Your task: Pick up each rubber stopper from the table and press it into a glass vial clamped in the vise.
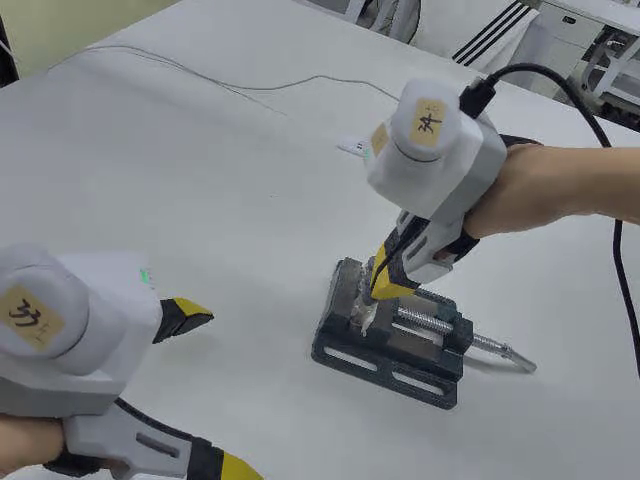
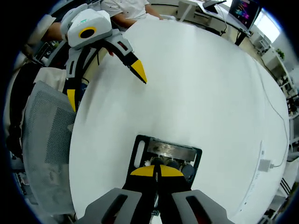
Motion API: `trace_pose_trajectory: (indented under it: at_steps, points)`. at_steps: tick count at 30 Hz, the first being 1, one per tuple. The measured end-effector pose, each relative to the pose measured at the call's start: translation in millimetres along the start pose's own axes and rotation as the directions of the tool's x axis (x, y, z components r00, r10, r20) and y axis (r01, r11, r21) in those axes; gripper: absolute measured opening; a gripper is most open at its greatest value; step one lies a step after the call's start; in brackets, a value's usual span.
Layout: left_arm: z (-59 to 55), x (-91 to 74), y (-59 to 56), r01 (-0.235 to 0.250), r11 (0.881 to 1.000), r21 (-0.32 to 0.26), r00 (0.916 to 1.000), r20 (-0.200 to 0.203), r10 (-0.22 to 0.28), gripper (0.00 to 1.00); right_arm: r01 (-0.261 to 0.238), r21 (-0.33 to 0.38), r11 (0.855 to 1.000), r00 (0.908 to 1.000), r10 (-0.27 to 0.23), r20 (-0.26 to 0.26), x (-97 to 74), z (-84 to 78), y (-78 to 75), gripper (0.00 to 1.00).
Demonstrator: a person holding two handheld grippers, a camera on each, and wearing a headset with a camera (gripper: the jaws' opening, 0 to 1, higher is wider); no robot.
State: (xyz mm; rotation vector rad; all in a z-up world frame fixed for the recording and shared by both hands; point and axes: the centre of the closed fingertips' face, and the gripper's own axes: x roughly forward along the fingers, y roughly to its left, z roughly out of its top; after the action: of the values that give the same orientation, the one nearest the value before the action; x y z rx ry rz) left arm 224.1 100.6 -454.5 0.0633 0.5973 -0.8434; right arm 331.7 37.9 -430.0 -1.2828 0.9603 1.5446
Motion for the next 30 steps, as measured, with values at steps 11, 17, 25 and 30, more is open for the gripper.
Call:
trace_pose_trajectory:
  at_steps: [11, 17, 25, 30]
  points:
    - [2.8, 6.1, 2.4, 0.012, 1.0, 0.0, 0.9999, 0.0, -0.012, 0.97, 0.003, -0.001, 1.0, 1.0, -0.003, 0.007, 2.2, 0.2, 0.2, 0.0]
    - [3.3, 8.3, 2.5, 0.013, 1.0, -0.009, 0.9999, 0.004, -0.013, 0.97, -0.011, 0.012, 1.0, 0.9999, 0.011, 0.006, 3.3, 1.5, -1.6, 0.0]
    - [1.6, 10.8, 2.0, 0.017, 1.0, -0.014, 0.9999, 0.003, -0.017, 0.97, -0.009, 0.02, 1.0, 0.9991, 0.009, -0.041, 5.4, 4.5, -1.2, 0.0]
    - [2.1, 10.6, 2.8, 0.017, 1.0, -0.014, 0.9999, 0.002, -0.017, 0.97, -0.026, 0.023, 0.999, 0.9984, 0.027, -0.049, 5.4, 3.5, -2.9, 0.0]
